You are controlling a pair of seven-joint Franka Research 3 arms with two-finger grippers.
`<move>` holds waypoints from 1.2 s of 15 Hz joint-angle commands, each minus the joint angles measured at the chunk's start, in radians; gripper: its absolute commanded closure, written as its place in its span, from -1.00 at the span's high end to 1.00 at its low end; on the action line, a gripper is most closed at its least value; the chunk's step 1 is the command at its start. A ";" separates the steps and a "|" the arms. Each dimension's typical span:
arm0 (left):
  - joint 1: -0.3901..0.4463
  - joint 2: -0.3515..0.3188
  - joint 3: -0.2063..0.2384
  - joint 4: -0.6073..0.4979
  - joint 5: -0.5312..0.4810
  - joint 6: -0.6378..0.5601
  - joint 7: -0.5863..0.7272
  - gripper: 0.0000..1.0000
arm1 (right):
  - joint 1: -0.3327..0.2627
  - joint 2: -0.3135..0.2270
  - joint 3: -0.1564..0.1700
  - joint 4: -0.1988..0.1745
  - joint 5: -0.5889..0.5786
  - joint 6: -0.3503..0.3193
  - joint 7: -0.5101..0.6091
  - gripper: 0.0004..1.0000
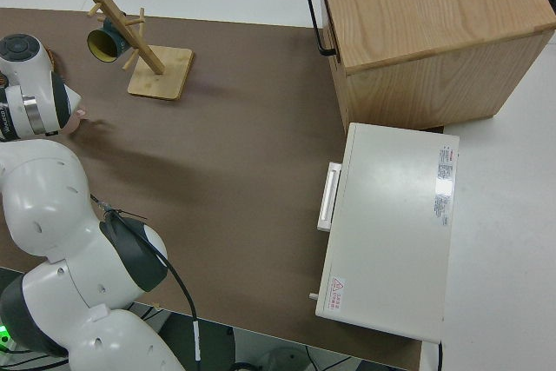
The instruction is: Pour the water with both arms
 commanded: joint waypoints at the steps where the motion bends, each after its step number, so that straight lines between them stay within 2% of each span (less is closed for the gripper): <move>1: -0.036 -0.049 0.008 -0.021 0.010 0.002 -0.025 -1.00 | 0.020 0.044 -0.008 0.032 -0.009 0.028 -0.027 -1.00; 5: -0.048 -0.044 0.008 -0.026 -0.014 0.007 -0.030 -1.00 | 0.021 0.044 -0.015 0.032 -0.006 0.028 -0.041 -1.00; 7: -0.048 -0.044 0.001 -0.028 -0.023 0.020 -0.051 -1.00 | 0.017 0.044 -0.015 0.032 0.001 0.028 -0.041 -0.79; 10: -0.052 -0.041 -0.003 -0.029 -0.026 0.034 -0.067 -1.00 | 0.015 0.044 -0.016 0.032 0.012 0.027 -0.041 -0.26; 13: -0.055 -0.038 -0.012 -0.028 -0.026 0.036 -0.070 -1.00 | 0.017 0.044 -0.016 0.032 0.012 0.027 -0.039 0.37; 15: -0.055 -0.038 -0.014 -0.029 -0.026 0.036 -0.071 -1.00 | 0.021 0.044 -0.016 0.032 0.008 0.028 -0.038 0.97; 18: -0.055 -0.038 -0.014 -0.029 -0.026 0.036 -0.071 -1.00 | 0.023 0.048 -0.022 0.032 -0.003 0.025 -0.039 0.97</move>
